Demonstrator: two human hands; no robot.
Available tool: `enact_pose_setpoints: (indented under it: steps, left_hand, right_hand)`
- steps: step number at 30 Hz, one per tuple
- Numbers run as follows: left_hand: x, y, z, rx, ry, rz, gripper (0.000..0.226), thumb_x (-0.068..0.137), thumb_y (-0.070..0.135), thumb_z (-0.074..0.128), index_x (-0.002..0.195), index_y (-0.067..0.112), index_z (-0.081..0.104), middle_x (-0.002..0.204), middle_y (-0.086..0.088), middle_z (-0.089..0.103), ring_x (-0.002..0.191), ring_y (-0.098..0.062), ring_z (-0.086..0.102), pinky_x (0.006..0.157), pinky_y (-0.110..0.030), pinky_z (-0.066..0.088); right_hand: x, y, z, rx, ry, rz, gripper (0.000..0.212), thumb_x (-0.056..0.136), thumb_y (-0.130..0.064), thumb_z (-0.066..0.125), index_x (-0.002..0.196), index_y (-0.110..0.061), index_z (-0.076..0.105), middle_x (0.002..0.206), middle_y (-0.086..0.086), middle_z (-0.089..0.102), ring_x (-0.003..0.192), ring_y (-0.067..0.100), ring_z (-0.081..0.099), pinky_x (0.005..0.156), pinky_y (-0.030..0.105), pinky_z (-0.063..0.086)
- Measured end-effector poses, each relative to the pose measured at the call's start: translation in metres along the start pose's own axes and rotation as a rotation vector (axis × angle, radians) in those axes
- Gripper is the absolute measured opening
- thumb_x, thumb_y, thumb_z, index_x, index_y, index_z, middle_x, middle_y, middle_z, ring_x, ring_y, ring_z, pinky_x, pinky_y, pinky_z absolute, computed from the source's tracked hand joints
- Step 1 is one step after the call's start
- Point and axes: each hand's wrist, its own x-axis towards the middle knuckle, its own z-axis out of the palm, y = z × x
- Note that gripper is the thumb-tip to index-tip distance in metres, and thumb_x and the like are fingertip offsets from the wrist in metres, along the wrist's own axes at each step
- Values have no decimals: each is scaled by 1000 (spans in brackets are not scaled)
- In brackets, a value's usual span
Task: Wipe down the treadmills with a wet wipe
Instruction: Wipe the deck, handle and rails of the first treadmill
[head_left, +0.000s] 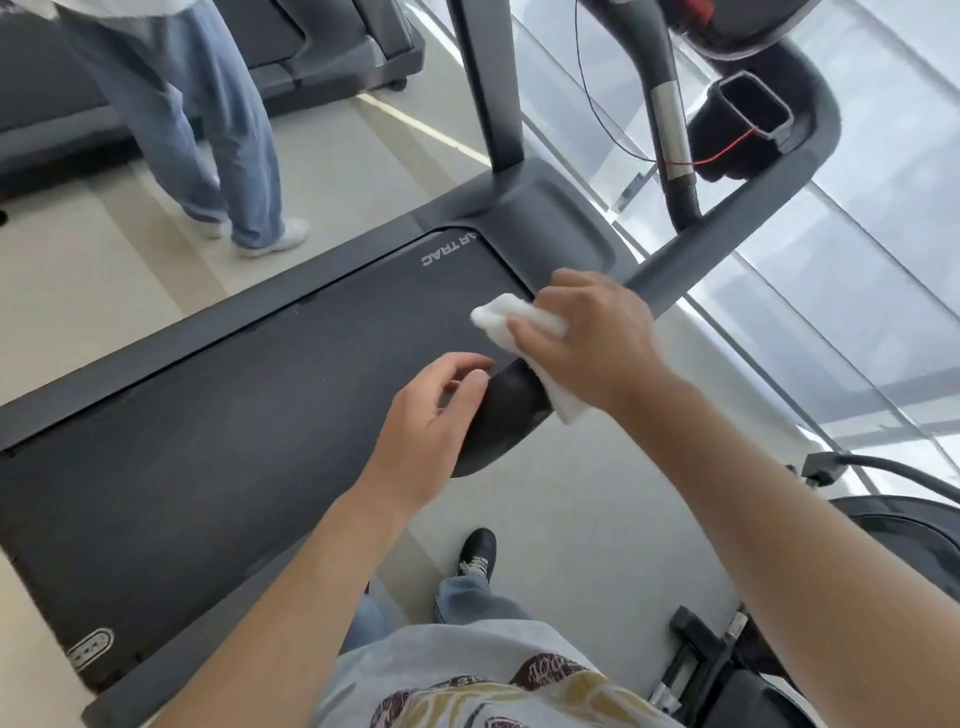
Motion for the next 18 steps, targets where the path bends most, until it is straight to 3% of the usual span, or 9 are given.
enact_pose_setpoints:
  steps: [3,6,8,11,13,16,18]
  left_hand:
    - [1,-5,-5,-282,124,-81,31,101,27,45,114,13,69,100,-1,74,92,-17,69,82,-37,55]
    - [-2,5,-2,-363,158,-95,37,103,19,36,115,7,69,90,-7,70,80,-16,63,63,-30,52]
    - [-2,15,4,-371,148,-99,41,110,14,29,114,3,68,89,-5,71,78,-11,66,61,-25,55]
    - [13,17,9,-254,126,-43,39,113,27,33,110,9,68,101,-6,73,96,-19,69,82,-41,57]
    - [19,15,15,-91,87,-16,27,110,30,44,114,18,69,108,2,75,105,-15,70,92,-36,55]
    - [13,13,28,64,62,57,30,104,32,47,120,23,71,107,13,72,98,-2,66,85,-18,47]
    - [8,12,33,68,100,84,31,104,31,46,118,23,73,98,16,70,87,-1,63,77,-16,44]
  right_hand:
    - [-34,-49,16,100,127,-140,41,90,-45,69,63,-19,53,70,-5,44,67,19,42,55,32,35]
    - [-51,-63,29,109,208,-331,37,91,-35,74,66,-14,57,73,-1,51,69,19,33,59,30,29]
    - [-44,-52,27,121,210,-384,37,92,-36,73,65,-14,58,73,0,53,67,20,36,57,31,32]
    - [-19,-21,15,159,142,-237,42,92,-44,69,64,-15,57,70,-4,48,64,16,42,53,29,35]
    - [1,11,5,114,82,-45,41,92,-48,67,65,-18,60,71,-6,45,64,11,42,55,29,36]
    - [28,51,-11,21,-3,141,46,92,-54,61,58,-24,53,72,-2,45,65,14,45,58,30,30]
    - [34,55,-17,-35,-64,129,45,92,-54,59,57,-28,49,73,-1,45,70,16,47,58,30,28]
